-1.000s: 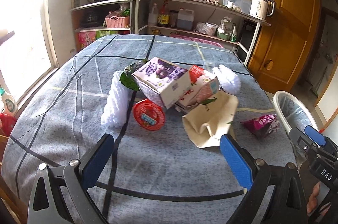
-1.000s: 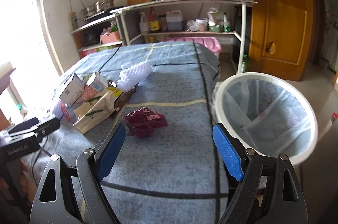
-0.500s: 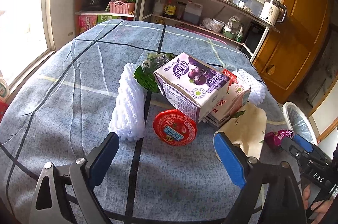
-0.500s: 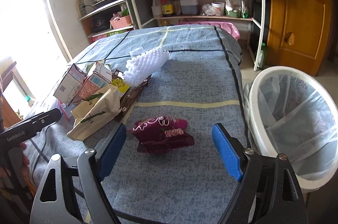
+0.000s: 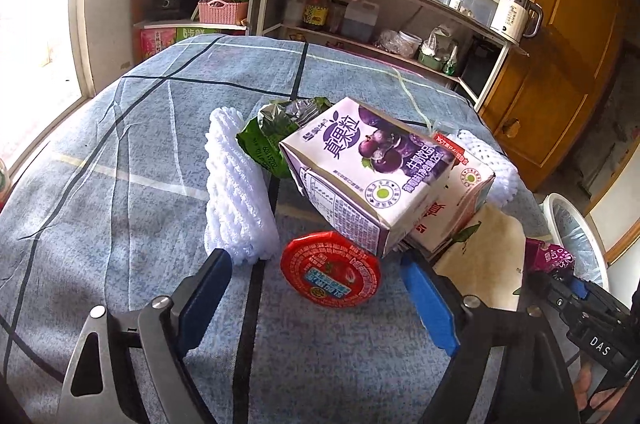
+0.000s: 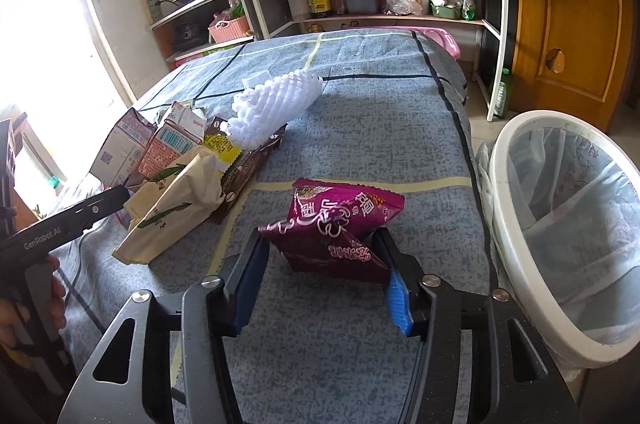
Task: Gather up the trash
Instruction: 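Grasp the purple snack bag with the right tool while the left tool grasps the red-lidded cup, then carry the snack bag and red cup to the white bin and release both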
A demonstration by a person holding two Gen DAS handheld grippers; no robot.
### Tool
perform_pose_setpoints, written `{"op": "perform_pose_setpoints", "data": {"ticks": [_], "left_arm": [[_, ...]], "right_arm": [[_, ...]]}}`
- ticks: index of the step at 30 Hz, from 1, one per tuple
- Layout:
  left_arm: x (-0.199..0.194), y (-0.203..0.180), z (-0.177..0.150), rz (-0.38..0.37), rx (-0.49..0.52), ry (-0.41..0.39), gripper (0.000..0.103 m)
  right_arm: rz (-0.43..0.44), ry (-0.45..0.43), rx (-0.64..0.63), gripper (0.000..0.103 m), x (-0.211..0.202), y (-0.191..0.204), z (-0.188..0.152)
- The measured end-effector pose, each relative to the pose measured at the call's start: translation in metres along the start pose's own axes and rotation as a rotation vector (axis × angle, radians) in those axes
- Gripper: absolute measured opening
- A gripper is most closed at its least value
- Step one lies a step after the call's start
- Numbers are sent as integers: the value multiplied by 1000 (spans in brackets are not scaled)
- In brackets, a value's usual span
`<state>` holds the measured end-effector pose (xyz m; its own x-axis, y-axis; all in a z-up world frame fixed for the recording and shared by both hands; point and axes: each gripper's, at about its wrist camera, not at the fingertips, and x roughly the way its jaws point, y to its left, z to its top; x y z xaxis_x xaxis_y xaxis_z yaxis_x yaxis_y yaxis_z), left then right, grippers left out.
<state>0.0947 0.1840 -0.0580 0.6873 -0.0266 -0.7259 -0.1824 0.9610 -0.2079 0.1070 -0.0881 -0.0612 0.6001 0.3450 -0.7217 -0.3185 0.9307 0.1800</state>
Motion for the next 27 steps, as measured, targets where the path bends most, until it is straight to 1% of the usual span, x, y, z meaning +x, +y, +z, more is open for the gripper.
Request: {"op": "perform_pose_setpoints", "data": {"ticks": [1, 3, 5, 6, 8, 9, 10, 11, 15, 20, 25, 27], "left_arm": [[2, -1, 1, -7, 1, 8, 77], [3, -1, -1, -32, -7, 10, 67], [5, -2, -1, -43, -11, 16, 64], [6, -2, -2, -39, -9, 16, 59], [6, -2, -2, -38, -4, 17, 53], [6, -2, -3, -41, -6, 16, 51], [5, -1, -3, -44, -7, 16, 50], [5, -2, -3, -45, -6, 16, 47], [2, -1, -5, -54, -9, 15, 44], [-3, -1, -8, -64, -15, 10, 44], [-16, -5, -13, -72, -8, -10, 44], [-22, -6, -15, -78, -8, -14, 44]], "right_arm": [[1, 0, 1, 50, 0, 0, 0], [3, -1, 3, 49, 1, -1, 1], [3, -4, 6, 45, 1, -2, 1], [2, -6, 6, 43, 1, -2, 0], [-1, -9, 5, 39, 2, -2, 0], [-1, -9, 8, 38, 2, -3, 0], [1, -10, 10, 31, 1, -3, 0], [1, -10, 10, 31, 1, -3, 0], [9, -16, 11, 31, 1, -4, -1], [18, -34, 20, 30, -2, -7, -1], [59, -50, 23, 30, -11, -7, -5], [62, -45, 17, 30, -12, -5, -6]]}}
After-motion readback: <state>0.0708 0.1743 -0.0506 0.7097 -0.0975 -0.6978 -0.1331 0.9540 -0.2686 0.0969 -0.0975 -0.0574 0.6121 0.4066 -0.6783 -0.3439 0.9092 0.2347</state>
